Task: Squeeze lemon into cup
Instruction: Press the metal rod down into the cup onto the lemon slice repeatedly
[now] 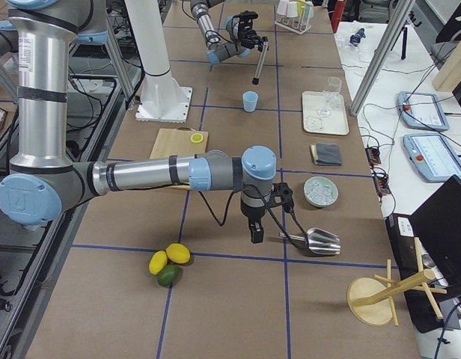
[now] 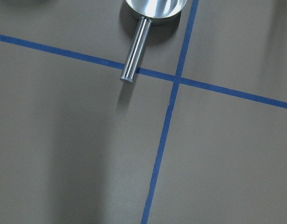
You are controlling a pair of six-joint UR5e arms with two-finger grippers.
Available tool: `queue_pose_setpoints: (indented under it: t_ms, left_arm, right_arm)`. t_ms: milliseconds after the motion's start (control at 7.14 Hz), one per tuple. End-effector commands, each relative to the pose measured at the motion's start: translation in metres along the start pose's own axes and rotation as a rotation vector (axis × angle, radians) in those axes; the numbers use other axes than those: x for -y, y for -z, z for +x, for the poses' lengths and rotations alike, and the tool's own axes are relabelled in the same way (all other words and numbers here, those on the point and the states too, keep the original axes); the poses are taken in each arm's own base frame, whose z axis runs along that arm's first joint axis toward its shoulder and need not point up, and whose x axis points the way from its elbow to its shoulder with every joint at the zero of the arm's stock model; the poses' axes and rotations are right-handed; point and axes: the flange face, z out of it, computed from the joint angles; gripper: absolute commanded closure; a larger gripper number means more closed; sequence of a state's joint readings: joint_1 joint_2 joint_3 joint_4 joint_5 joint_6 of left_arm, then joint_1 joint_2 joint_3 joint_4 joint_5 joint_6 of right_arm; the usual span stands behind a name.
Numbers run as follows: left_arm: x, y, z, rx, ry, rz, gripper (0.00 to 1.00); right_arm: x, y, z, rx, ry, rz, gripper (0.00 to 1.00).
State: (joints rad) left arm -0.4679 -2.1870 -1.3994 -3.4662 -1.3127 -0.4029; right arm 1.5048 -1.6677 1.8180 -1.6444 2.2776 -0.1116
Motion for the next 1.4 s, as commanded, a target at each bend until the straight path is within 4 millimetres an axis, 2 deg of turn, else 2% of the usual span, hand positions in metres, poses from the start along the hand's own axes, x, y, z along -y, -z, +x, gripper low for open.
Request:
queue_pose_setpoints:
  t_ms: [0,280,420,840,1260]
  left_arm:
    - [-0.036,0.005,0.002,0.036,-0.004,-0.057,1.00]
    - [-0.050,0.008,0.023,0.032,0.019,-0.069,1.00]
    - [-0.053,0.009,0.027,0.034,0.026,-0.068,1.00]
    - [-0.057,0.009,0.025,0.054,0.002,-0.075,1.00]
    - [-0.082,0.011,0.015,0.095,-0.032,-0.120,1.00]
  right_arm:
    - [0.000,-0.001,0.001,-0.003,-0.004,-0.001,0.00]
    - [0.000,-0.001,0.001,-0.003,-0.005,-0.001,0.00]
    - [0.000,-0.001,0.001,-0.003,-0.005,-0.001,0.00]
    - [0.000,-0.001,0.001,-0.002,-0.006,-0.003,0.00]
    - [0.000,-0.002,0.001,-0.004,-0.005,-0.004,0.00]
